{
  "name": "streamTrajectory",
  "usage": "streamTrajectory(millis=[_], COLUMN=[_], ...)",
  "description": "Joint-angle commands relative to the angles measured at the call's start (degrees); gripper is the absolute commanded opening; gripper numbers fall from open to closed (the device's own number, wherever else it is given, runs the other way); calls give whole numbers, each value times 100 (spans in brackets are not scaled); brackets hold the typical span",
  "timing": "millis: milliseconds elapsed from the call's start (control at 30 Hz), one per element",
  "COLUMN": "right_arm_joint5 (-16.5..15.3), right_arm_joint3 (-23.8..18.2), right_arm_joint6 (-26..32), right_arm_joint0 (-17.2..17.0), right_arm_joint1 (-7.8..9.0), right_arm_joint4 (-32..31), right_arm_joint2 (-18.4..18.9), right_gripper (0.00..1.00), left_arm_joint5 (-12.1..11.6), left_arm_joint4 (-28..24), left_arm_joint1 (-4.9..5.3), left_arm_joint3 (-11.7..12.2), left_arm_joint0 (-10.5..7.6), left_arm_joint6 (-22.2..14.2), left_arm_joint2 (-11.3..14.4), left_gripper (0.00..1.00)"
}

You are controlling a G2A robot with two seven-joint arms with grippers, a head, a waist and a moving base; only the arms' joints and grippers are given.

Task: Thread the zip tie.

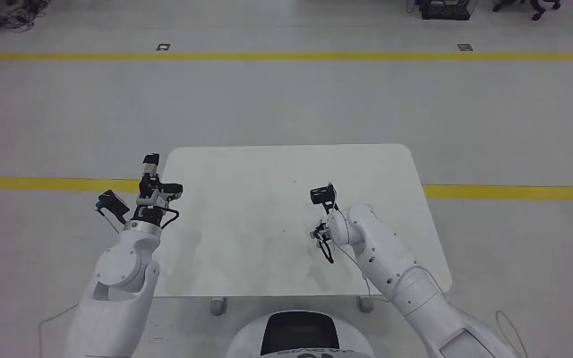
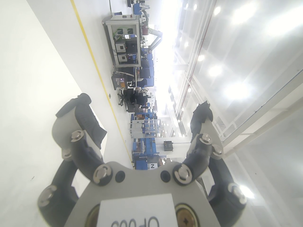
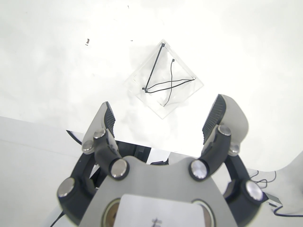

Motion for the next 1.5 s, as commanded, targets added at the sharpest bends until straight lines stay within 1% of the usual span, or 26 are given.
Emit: streamTrajectory(millis=[0,167,233,300,367,433,467,500,633,900,1167,1467], right_arm_joint5=[-8,-20,-26,-22,-18,-23,-29,-34,-61,-151,-121,-54], right_arm_joint3=[-33,-33,-26,-20,-7,21,48,73,204,653,1095,1432], right_arm_joint6=[31,33,31,29,34,34,30,25,-26,-277,-456,-569], right_arm_joint0=[-12,-23,-21,-19,-13,-1,9,19,74,245,406,536], right_arm_joint1=[-1,-15,-22,-28,-36,-44,-51,-57,-87,-168,-258,-339], right_arm_joint4=[-38,-44,-39,-38,-41,-40,-34,-26,18,204,343,380], right_arm_joint2=[-7,-15,-16,-15,-20,-31,-40,-48,-88,-168,-275,-368], right_gripper=[100,100,97,90,78,57,52,50,49,49,45,45], left_arm_joint5=[0,0,0,0,0,0,0,0,0,0,0,0], left_arm_joint4=[0,0,0,0,0,0,0,0,0,0,0,0], left_arm_joint1=[0,0,0,0,0,0,0,0,0,0,0,0], left_arm_joint3=[0,0,0,0,0,0,0,0,0,0,0,0], left_arm_joint0=[0,0,0,0,0,0,0,0,0,0,0,0], left_arm_joint6=[0,0,0,0,0,0,0,0,0,0,0,0], left_arm_joint2=[0,0,0,0,0,0,0,0,0,0,0,0], left_gripper=[100,100,100,100,100,100,100,100,100,100,100,100])
